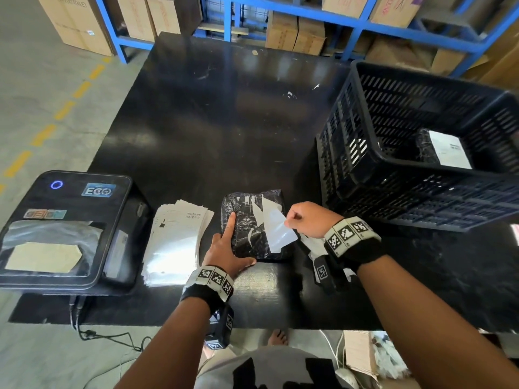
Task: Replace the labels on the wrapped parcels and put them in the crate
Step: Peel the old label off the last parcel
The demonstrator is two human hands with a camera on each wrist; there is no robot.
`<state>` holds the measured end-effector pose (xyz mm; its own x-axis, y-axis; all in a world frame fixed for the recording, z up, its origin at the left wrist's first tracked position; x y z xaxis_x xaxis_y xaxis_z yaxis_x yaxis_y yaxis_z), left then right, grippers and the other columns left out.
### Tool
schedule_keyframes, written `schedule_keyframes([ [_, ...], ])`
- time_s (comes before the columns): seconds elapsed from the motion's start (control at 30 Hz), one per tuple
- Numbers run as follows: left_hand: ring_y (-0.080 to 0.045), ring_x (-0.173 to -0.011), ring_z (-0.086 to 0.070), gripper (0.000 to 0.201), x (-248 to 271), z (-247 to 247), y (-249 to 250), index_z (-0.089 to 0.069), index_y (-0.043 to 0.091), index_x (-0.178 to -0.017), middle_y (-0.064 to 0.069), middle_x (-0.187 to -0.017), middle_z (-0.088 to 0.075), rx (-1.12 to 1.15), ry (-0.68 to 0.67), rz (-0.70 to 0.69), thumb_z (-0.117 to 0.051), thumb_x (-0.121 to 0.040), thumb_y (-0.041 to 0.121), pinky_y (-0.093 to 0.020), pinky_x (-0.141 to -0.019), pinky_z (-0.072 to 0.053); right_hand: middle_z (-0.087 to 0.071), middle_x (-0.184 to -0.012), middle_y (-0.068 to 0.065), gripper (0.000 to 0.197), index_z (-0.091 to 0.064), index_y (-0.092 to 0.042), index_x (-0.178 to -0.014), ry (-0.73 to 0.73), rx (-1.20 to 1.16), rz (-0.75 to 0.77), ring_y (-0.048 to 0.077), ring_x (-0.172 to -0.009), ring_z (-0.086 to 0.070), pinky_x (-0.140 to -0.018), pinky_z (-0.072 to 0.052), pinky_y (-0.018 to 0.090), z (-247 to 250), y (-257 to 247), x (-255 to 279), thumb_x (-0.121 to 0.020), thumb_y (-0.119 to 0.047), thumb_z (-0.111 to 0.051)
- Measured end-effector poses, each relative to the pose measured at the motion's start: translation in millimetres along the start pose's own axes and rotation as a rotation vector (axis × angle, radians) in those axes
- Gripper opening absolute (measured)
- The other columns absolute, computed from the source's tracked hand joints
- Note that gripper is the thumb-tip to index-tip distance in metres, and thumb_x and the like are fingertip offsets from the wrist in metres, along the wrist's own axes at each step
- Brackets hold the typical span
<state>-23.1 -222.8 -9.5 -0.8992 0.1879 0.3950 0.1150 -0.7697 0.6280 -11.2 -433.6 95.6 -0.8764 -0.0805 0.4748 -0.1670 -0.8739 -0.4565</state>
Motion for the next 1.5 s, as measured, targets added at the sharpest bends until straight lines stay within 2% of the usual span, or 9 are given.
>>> schedule_keyframes([
  [0.2, -0.027, -0.108, -0.054, 0.13, 0, 2, 4, 0.012, 0.05, -0.144, -0.011, -0.125, -0.042, -0.02, -0.013, 0.017, -0.086, -0.058, 0.044, -0.037, -0.091, -0.047, -0.068, -0.105, -0.002, 0.06, -0.067, -0.018, -0.11, 0.069, -0.514, -0.17, 0.013, -0.088, -0.066, -0.09, -0.047, 0.035, -33, 18, 20, -0.096, -0.062, -0.03],
  [0.3, -0.032, -0.118, -0.049, 0.132, 1, 6, 10, 0.011, 0.044, -0.147, -0.016, -0.136, -0.028, -0.091, -0.036, 0.023, -0.085, -0.057, 0.05, -0.039, -0.097, -0.045, -0.068, -0.109, -0.005, 0.049, -0.066, -0.018, -0.113, 0.122, -0.424, -0.116, 0.011, -0.1, -0.064, -0.095, -0.047, 0.035, -50, 21, 28, -0.089, -0.059, -0.053],
  [0.43, -0.035, -0.142, -0.015, 0.113, 8, 13, 24, 0.001, 0.031, -0.151, -0.016, -0.154, -0.003, -0.264, 0.027, -0.028, -0.068, -0.068, 0.067, -0.046, -0.111, -0.028, -0.061, -0.09, -0.016, 0.017, -0.061, -0.031, -0.086, 0.286, -0.296, -0.1, 0.007, -0.099, -0.062, -0.08, -0.046, 0.027, -64, 27, 29, -0.085, -0.048, -0.063],
  [0.57, -0.029, -0.146, -0.007, 0.08, 3, 14, 40, -0.023, 0.025, -0.149, -0.011, -0.158, -0.006, -0.252, 0.183, -0.215, -0.056, -0.084, 0.057, -0.046, -0.117, -0.019, -0.06, -0.079, -0.01, 0.024, -0.049, -0.034, -0.069, 0.355, -0.304, -0.047, 0.006, -0.084, -0.062, -0.067, -0.04, 0.026, -63, 18, 33, -0.09, -0.039, -0.059],
  [0.67, -0.025, -0.147, 0.001, 0.067, -7, 5, 45, -0.021, 0.027, -0.15, -0.007, -0.16, -0.001, -0.279, 0.111, -0.27, -0.048, -0.092, 0.049, -0.048, -0.118, -0.008, -0.048, -0.062, -0.013, 0.023, -0.051, -0.029, -0.071, 0.343, -0.333, -0.038, -0.002, -0.06, -0.048, -0.06, -0.037, 0.021, -62, 14, 35, -0.092, -0.032, -0.059],
  [0.8, -0.021, -0.147, 0.01, 0.063, -13, -2, 36, -0.015, 0.033, -0.151, -0.001, -0.16, 0.011, -0.298, 0.025, -0.258, -0.04, -0.095, 0.051, -0.05, -0.116, -0.004, -0.064, -0.072, 0.004, 0.033, -0.044, -0.02, -0.064, 0.308, -0.3, -0.015, 0.017, -0.064, -0.054, -0.065, -0.045, 0.033, -57, 14, 34, -0.092, -0.031, -0.058],
  [0.97, -0.019, -0.146, 0.013, 0.062, -17, 1, 33, -0.016, 0.035, -0.15, 0.002, -0.159, 0.012, -0.239, -0.016, -0.253, -0.039, -0.095, 0.052, -0.051, -0.116, -0.003, -0.039, -0.06, -0.006, 0.039, -0.036, -0.023, -0.06, 0.254, -0.157, 0.038, 0.009, -0.054, -0.036, -0.055, -0.031, 0.029, -37, 5, 28, -0.092, -0.029, -0.059],
  [1.27, -0.019, -0.146, 0.014, 0.061, -21, -1, 29, -0.016, 0.036, -0.15, 0.003, -0.159, 0.013, -0.221, -0.025, -0.245, -0.037, -0.095, 0.053, -0.052, -0.118, -0.005, -0.049, -0.065, 0.002, 0.038, -0.037, -0.021, -0.061, 0.211, -0.184, 0.03, 0.029, -0.08, -0.066, -0.06, -0.039, 0.032, -16, 12, 28, -0.09, -0.031, -0.059],
  [1.5, -0.019, -0.146, 0.015, 0.062, -24, -2, 28, -0.014, 0.036, -0.15, 0.002, -0.159, 0.013, -0.241, -0.043, -0.251, -0.037, -0.095, 0.052, -0.051, -0.118, -0.007, -0.047, -0.064, 0.001, 0.039, -0.035, -0.02, -0.06, 0.21, -0.163, 0.051, 0.031, -0.086, -0.068, -0.063, -0.043, 0.037, -9, 6, 33, -0.09, -0.028, -0.059],
])
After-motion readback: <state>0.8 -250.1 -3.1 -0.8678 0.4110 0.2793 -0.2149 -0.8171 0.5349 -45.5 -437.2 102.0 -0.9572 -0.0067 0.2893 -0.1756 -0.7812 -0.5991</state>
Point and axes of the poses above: each hand's wrist, its own x-axis away from the middle knuckle, its own z-axis out of the back of the hand, y = z × x, the point moved 4 cm from there along -x, towards the middle knuckle
